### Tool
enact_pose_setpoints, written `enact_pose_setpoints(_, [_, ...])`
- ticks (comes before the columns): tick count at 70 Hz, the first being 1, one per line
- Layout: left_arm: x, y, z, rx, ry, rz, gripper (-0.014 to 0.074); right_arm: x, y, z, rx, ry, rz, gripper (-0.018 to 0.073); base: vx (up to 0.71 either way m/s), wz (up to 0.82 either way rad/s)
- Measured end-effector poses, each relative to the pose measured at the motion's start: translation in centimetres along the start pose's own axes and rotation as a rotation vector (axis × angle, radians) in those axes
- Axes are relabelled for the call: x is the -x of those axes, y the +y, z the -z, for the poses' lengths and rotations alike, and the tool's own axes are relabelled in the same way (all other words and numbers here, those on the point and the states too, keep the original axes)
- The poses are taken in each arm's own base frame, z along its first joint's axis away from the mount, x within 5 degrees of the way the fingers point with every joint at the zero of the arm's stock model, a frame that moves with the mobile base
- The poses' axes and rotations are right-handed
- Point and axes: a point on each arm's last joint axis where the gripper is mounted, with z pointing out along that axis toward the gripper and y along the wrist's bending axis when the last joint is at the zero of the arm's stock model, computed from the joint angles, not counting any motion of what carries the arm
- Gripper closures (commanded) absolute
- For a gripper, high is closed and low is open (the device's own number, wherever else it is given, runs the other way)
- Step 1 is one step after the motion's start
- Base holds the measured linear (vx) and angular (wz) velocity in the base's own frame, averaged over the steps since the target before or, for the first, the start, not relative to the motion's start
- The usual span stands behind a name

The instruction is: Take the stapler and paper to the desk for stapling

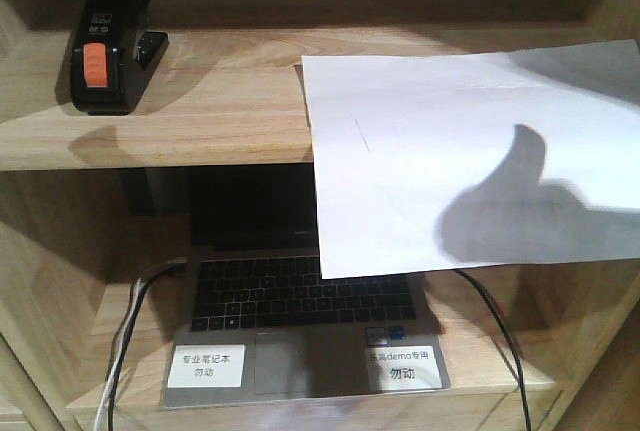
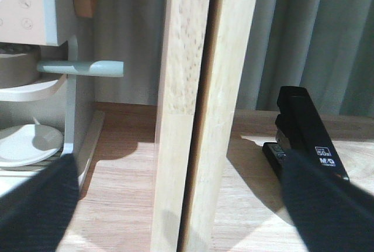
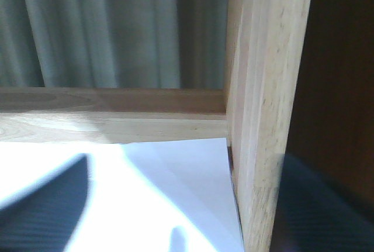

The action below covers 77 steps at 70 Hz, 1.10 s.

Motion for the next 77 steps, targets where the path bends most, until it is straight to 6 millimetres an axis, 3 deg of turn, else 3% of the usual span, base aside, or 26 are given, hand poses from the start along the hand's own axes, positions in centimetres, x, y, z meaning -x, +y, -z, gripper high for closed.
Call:
enact_pose_setpoints(16, [-0.1, -0.5, 0.0, -0.055, 0.006, -0.005, -0.0110, 0.0, 0.0, 0.0, 0.000, 0.000, 0.001, -0.0125, 0.00, 0.00])
enact_pose_setpoints(54, [-0.1, -4.7, 1.2, -0.521, 0.000, -0.024, -0.0082, 0.0, 0.0, 0.0, 0.000, 0.000, 0.002, 0.0087, 0.00, 0.00])
enact_pose_setpoints(77, [-0.3, -5.9, 2.0, -0.679, 0.012, -0.058, -0.0067, 0.0, 0.0, 0.0, 0.000, 0.000, 0.002, 0.0108, 0.00, 0.00])
